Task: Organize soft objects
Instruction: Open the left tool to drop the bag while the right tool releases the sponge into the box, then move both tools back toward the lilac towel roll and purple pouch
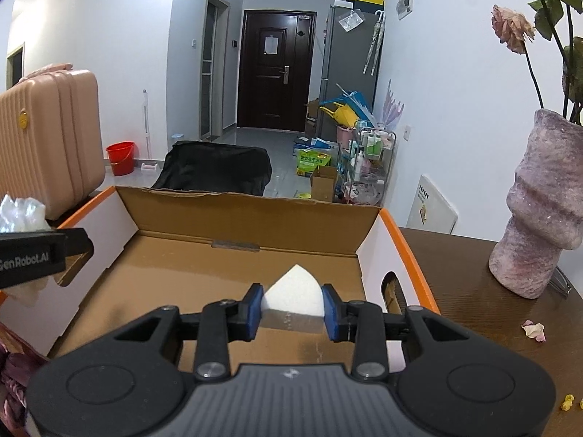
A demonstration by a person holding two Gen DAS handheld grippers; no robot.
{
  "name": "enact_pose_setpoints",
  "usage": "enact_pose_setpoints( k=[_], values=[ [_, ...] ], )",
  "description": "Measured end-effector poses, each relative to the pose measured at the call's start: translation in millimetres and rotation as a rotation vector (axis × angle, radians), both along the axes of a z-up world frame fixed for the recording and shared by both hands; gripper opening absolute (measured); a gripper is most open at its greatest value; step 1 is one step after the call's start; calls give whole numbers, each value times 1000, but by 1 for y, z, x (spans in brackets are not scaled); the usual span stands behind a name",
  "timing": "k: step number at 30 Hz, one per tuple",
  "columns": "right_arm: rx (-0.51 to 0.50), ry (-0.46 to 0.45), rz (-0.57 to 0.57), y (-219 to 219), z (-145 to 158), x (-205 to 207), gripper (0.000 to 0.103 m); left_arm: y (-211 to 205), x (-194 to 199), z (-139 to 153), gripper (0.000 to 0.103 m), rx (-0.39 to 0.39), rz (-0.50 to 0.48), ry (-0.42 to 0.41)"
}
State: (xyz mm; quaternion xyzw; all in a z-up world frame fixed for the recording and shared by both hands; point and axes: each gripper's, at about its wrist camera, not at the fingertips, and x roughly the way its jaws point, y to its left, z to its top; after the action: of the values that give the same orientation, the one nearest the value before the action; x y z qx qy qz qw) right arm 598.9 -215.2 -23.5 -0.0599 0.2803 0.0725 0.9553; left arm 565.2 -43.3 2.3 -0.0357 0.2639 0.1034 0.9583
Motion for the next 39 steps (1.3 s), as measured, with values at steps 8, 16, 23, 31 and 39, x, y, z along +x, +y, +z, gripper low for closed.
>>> enact_pose_setpoints(
  k=[8,16,23,31,39],
  values=[
    [54,-5,-68,-16,4,3,101,2,-7,6,102,6,51,-45],
    [84,-5,-83,-23,7,4,103,6,-12,12,103,-26,64,-76],
    [103,-8,-94,-26,10,1,103,7,-18,17,103,-47,74,-84],
    [126,-37,-118,-36,18,-18,103,-2,-41,27,103,-34,62,-142],
    [133,-76,-125,-43,24,-48,103,-5,-70,34,103,-24,53,-179]
  ],
)
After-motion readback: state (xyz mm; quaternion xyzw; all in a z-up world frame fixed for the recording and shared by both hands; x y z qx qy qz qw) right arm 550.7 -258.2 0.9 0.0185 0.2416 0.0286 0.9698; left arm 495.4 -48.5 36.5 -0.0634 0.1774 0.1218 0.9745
